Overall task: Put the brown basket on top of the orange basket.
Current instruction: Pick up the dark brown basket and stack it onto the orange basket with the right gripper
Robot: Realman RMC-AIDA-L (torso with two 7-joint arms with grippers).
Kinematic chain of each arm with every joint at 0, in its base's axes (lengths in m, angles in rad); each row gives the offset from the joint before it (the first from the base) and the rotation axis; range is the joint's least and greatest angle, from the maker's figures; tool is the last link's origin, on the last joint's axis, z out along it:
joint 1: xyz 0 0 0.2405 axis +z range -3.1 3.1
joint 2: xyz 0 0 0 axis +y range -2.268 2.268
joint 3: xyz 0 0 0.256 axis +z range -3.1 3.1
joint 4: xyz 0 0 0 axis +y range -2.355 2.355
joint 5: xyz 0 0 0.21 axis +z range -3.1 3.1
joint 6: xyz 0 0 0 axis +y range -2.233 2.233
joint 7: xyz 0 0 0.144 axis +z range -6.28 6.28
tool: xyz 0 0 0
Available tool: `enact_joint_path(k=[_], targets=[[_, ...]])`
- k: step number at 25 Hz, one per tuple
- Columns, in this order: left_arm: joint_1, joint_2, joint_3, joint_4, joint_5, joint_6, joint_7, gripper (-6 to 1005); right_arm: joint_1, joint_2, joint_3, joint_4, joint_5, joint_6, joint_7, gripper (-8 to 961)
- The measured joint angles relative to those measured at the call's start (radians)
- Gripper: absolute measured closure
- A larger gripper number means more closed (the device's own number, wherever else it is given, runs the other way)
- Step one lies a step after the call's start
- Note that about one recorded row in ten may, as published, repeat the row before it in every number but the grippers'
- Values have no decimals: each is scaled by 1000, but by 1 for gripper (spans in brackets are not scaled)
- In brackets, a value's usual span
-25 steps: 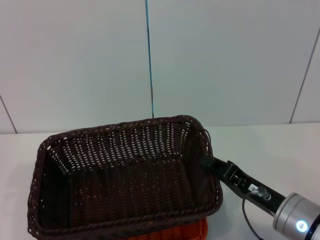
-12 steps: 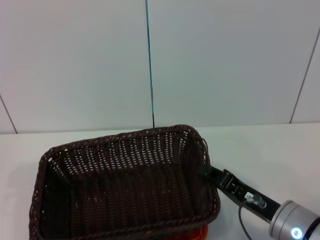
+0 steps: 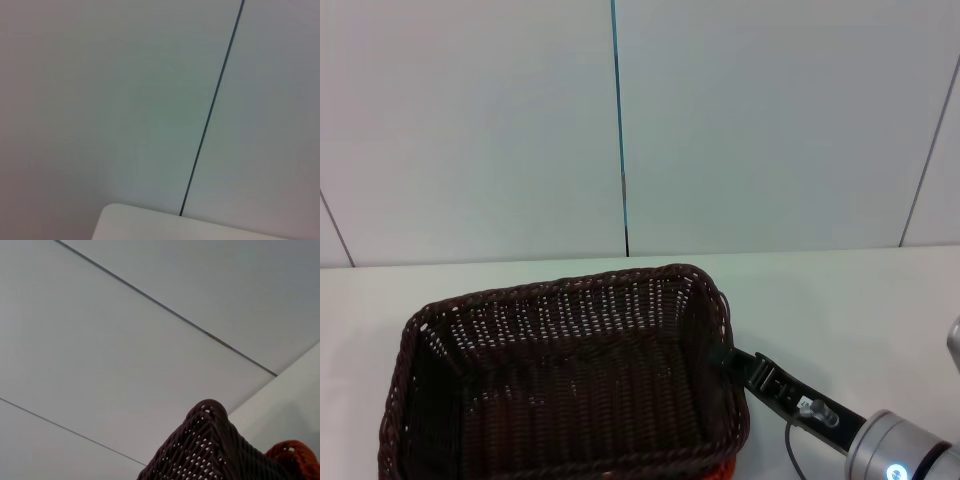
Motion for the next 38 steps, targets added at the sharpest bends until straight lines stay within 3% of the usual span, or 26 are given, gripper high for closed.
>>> enact_joint_path(k=[38], targets=[[6, -4, -1, -3, 0, 5, 2, 338, 131, -1, 14, -203, 62, -5, -38, 766]])
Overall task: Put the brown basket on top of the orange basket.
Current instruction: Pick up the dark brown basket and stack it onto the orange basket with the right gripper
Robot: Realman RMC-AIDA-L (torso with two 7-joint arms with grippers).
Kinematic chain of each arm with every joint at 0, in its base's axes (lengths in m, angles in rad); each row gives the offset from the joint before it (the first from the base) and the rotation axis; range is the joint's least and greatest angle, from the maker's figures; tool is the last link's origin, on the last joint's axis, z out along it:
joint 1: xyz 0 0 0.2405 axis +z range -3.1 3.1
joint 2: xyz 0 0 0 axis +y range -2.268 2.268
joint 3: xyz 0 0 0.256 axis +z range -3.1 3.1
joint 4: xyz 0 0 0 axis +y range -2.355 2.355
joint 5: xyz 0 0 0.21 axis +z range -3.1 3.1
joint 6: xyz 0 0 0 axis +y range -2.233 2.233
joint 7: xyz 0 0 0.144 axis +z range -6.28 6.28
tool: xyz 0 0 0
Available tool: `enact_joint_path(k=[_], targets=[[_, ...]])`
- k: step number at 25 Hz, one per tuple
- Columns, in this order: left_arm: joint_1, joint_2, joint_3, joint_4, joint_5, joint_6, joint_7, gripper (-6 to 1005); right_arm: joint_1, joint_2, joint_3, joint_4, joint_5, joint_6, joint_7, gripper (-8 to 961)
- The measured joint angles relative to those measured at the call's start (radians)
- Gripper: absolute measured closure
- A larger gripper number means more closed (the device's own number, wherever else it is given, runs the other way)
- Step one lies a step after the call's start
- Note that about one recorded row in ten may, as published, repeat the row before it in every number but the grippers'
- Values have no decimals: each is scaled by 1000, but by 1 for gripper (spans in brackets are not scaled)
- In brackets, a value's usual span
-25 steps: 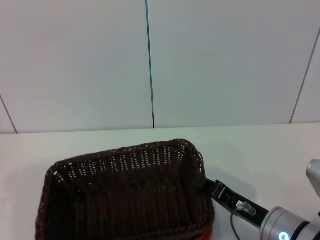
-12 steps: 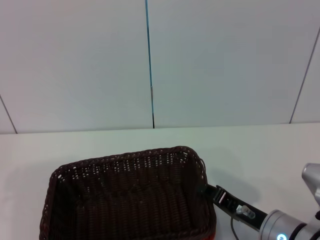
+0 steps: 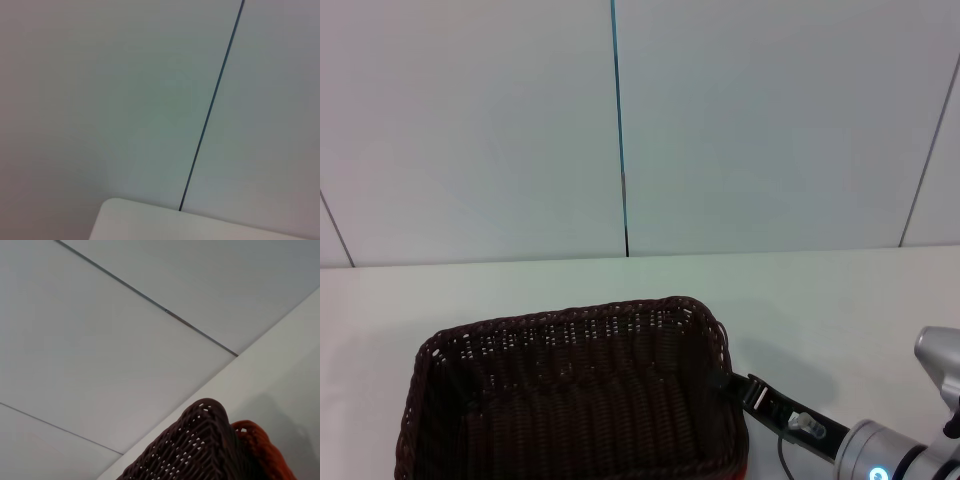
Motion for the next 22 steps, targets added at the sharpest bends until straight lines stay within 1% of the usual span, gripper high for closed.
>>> enact_joint_path(k=[13, 20, 22], targets=[[-2, 2, 0, 0, 0, 0, 0, 338, 1, -5, 6, -6, -1, -28, -2, 765], [-3, 2, 0, 1, 0, 0, 0, 338, 9, -6, 28, -29, -3, -80, -15, 764], [-4, 2, 0, 1, 0, 0, 0, 338, 14, -6, 36, -42, -2, -98, -15, 683]])
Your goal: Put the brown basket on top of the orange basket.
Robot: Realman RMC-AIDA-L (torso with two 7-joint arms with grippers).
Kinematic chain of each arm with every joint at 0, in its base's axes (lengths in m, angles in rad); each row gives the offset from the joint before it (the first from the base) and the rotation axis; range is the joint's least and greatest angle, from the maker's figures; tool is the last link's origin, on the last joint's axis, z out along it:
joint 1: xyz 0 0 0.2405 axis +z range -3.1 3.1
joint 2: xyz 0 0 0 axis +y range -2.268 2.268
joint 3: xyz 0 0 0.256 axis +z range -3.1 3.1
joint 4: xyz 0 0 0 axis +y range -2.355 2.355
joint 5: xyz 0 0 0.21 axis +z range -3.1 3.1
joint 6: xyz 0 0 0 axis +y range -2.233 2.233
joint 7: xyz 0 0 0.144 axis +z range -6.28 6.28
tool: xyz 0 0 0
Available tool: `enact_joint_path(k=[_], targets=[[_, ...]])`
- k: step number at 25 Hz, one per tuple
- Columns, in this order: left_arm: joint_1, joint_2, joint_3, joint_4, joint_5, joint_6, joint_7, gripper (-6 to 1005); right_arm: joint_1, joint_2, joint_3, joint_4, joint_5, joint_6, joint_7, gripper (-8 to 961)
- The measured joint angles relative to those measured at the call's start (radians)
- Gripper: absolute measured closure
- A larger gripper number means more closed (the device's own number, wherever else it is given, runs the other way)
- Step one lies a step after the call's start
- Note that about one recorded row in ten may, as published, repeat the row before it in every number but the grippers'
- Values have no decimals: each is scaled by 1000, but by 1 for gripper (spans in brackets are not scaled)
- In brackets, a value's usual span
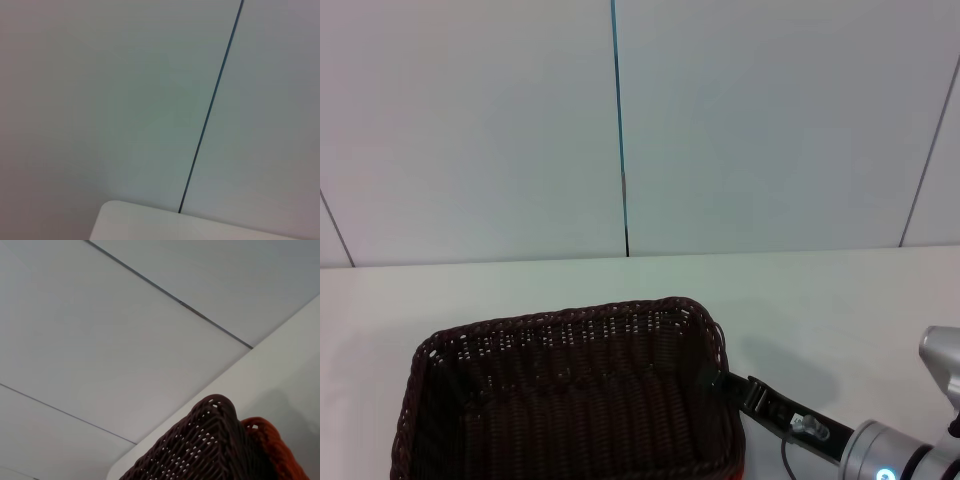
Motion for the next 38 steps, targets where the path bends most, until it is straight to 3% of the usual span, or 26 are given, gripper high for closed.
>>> enact_joint_path(k=[6, 12, 21, 30, 38], targets=[[0, 0, 0, 0, 0, 0, 0, 337, 2, 0, 17, -15, 0, -27, 0, 425], [0, 0, 0, 0, 0, 0, 0, 337, -3, 0, 21, -15, 1, -39, 0, 291], [-2, 0, 0, 0, 0, 0, -2, 339, -18, -6, 67, -10, -4, -128, 5, 284], [-3, 1, 1, 0, 0, 0, -4, 338, -71, -9, 236, -11, -77, -258, 10, 274], [-5, 2, 0, 0, -3, -7, -5, 338, -67, -10, 388, 20, -237, -278, 9, 265]])
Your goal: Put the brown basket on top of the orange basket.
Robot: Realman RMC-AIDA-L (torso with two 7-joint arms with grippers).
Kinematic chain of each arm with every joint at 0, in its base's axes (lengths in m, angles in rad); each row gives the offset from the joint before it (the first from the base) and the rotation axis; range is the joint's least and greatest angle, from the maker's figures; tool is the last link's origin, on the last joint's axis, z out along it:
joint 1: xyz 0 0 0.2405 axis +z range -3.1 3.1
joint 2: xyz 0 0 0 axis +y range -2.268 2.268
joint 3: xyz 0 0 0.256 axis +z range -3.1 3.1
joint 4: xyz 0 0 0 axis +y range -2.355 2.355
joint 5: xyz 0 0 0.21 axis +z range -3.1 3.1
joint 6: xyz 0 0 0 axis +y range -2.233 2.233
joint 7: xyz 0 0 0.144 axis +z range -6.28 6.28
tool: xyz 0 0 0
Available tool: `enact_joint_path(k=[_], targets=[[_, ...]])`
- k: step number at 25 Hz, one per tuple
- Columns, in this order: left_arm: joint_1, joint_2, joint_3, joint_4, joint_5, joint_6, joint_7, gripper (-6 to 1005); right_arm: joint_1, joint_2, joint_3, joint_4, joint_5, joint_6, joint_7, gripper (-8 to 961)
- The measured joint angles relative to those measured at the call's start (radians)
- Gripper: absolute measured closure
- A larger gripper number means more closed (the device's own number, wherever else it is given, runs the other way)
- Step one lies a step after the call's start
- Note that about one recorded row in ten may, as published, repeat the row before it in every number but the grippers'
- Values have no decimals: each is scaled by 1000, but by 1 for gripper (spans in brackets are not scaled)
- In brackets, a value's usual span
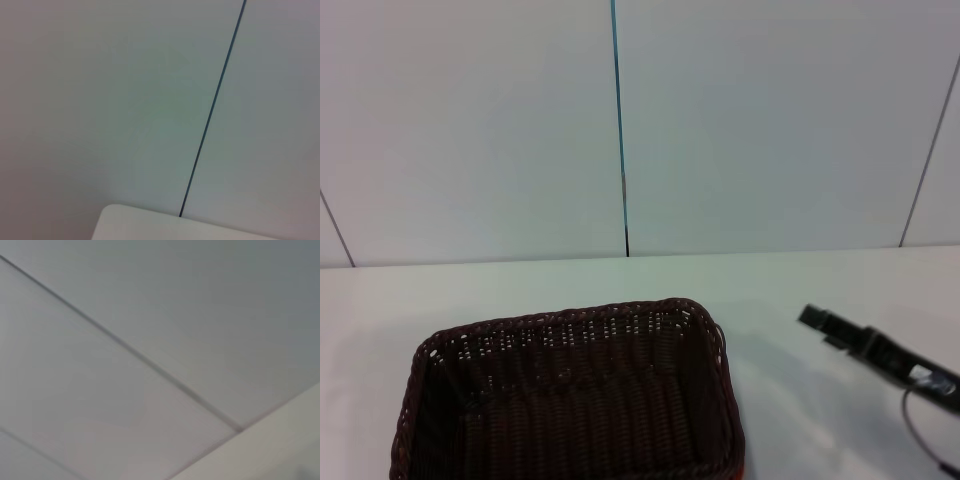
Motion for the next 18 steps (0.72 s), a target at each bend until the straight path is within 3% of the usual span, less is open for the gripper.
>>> enact_joint_path(k=[8, 18], targets=[[-23, 6, 0, -1, -6, -3, -3, 338, -4, -1, 91, 136, -279, 236, 1, 256], [-39, 8, 0, 0, -7, -4, -13, 337, 13, 3, 86, 229, -568, 645, -4, 244]])
